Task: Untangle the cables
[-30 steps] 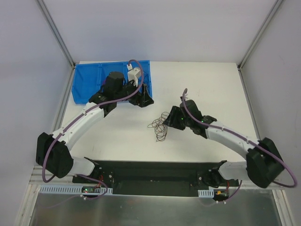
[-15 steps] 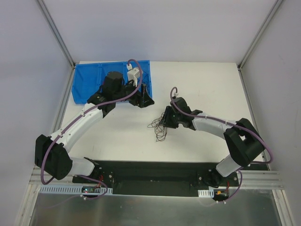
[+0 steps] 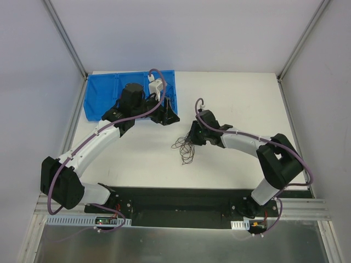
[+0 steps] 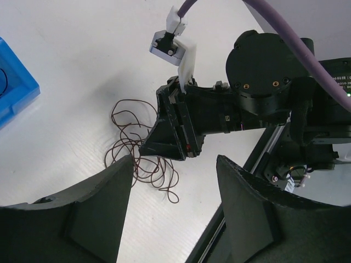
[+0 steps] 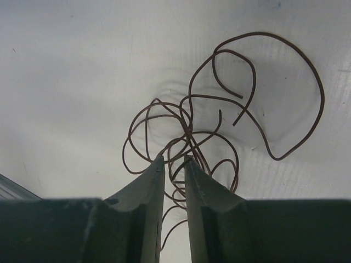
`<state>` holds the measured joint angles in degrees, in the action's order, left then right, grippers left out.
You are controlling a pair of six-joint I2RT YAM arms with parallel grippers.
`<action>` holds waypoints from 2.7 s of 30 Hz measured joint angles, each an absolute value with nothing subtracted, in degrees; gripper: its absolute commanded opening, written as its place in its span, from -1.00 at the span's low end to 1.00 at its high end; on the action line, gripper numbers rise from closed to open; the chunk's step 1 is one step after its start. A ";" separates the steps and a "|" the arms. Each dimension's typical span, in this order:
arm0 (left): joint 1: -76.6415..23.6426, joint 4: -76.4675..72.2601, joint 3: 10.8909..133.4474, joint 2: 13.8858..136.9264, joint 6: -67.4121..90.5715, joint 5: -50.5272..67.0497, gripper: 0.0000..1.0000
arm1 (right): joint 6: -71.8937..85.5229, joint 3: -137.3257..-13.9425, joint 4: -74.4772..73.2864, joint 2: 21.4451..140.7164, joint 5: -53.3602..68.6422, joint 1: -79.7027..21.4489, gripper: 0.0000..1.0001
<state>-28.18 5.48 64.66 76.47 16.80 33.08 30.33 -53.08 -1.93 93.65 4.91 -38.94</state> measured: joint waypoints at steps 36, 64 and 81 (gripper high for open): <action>-39.48 -47.46 47.37 78.78 36.27 58.35 0.36 | 34.00 -56.12 -9.76 51.53 16.84 -39.05 -0.99; -35.99 -35.33 50.85 101.86 44.99 51.44 -0.09 | 15.79 -133.80 -24.47 67.11 4.32 -39.11 -0.99; -34.20 -40.23 47.81 84.90 36.60 47.79 0.98 | 12.93 -120.79 -18.90 65.56 2.66 -39.09 -0.99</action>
<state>-34.20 -40.23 47.81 84.90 36.60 47.79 12.93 -120.79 -18.90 65.56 2.66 -39.09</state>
